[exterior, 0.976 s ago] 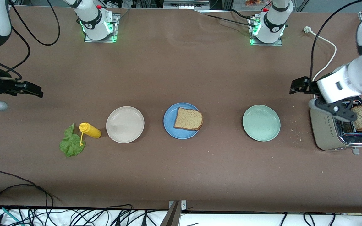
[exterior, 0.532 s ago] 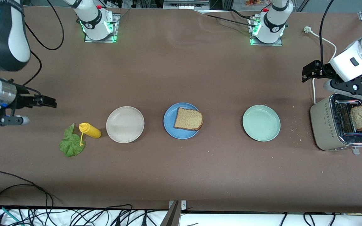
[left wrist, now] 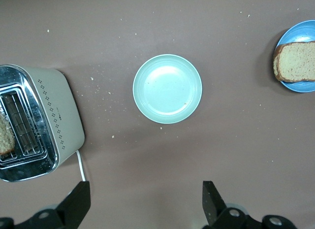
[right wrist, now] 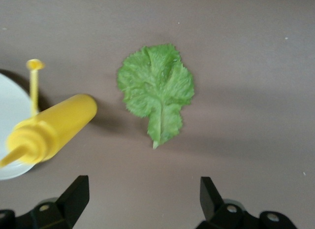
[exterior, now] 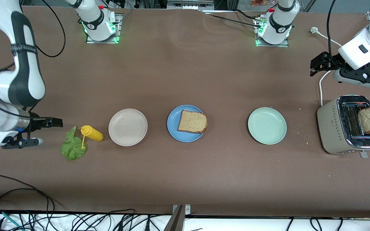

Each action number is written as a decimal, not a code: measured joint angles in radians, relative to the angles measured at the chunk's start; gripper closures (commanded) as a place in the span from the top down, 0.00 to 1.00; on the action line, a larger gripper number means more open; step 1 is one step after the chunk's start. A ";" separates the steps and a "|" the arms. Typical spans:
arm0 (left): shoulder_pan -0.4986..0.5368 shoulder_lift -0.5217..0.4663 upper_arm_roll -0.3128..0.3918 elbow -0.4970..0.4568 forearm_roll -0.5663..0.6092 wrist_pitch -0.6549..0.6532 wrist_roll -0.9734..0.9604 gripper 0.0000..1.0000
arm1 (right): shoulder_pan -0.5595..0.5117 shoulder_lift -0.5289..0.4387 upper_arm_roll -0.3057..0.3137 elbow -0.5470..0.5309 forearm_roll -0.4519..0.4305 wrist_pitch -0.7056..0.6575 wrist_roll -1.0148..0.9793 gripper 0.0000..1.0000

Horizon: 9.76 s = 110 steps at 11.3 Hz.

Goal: Make sandwich in blue plate with both arms
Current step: 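Reach the right gripper down to the lettuce leaf and grasp it, then lift the lettuce with the right gripper and carry it to the blue plate, then lower the lettuce onto the bread and open the right gripper, then move the right gripper back toward the yellow mustard bottle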

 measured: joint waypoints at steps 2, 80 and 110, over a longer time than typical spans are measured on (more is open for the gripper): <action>0.000 0.003 -0.001 0.000 0.000 0.002 0.000 1.00 | -0.006 0.084 0.000 -0.002 0.001 0.091 -0.005 1.00; 0.017 -0.002 0.010 0.016 -0.001 0.008 0.000 1.00 | 0.612 0.436 0.070 0.493 0.172 0.220 1.092 1.00; 0.060 -0.001 0.010 0.016 -0.009 0.008 0.001 1.00 | -0.273 0.245 0.136 0.083 0.553 -0.205 -1.664 1.00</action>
